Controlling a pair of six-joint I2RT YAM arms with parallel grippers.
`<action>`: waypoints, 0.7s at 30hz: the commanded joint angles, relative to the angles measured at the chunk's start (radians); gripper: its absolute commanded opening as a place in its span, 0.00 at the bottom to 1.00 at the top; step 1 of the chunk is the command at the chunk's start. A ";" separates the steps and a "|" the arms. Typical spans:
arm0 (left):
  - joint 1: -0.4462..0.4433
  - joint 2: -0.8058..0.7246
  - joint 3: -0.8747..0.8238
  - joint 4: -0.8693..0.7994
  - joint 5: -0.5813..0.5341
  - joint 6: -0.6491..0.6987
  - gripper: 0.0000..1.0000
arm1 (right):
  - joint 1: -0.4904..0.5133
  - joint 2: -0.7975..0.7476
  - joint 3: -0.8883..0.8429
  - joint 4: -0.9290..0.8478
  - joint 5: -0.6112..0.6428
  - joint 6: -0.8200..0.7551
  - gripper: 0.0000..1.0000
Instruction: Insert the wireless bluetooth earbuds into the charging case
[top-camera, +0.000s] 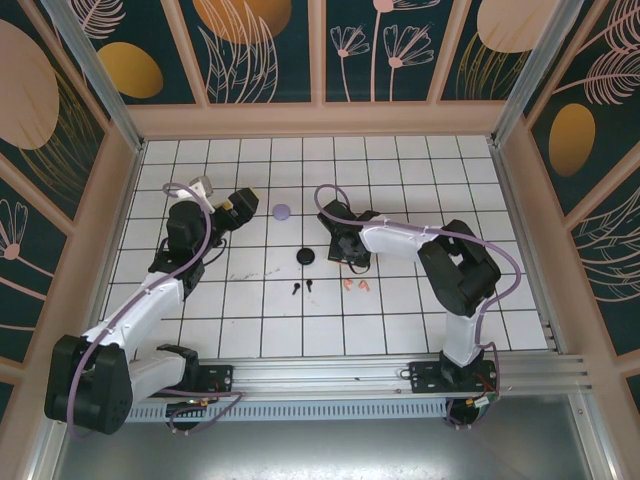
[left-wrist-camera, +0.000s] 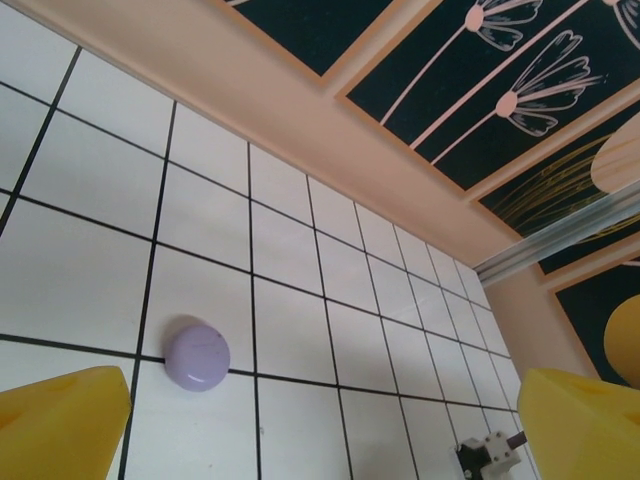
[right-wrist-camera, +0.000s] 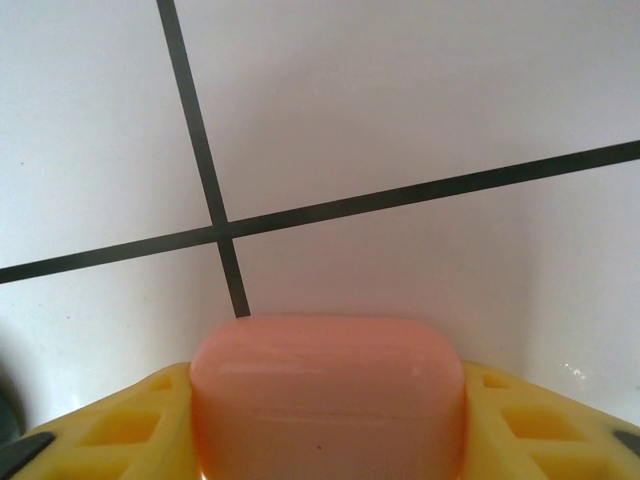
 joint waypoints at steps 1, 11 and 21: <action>-0.007 0.007 -0.026 0.071 0.045 0.045 0.98 | 0.010 -0.024 -0.017 0.049 -0.005 0.017 0.44; -0.047 0.071 -0.111 0.365 0.248 0.035 0.96 | 0.002 -0.230 -0.003 0.056 0.032 0.043 0.43; -0.182 0.241 -0.140 0.716 0.313 -0.053 0.97 | -0.051 -0.311 0.157 0.098 -0.005 0.151 0.43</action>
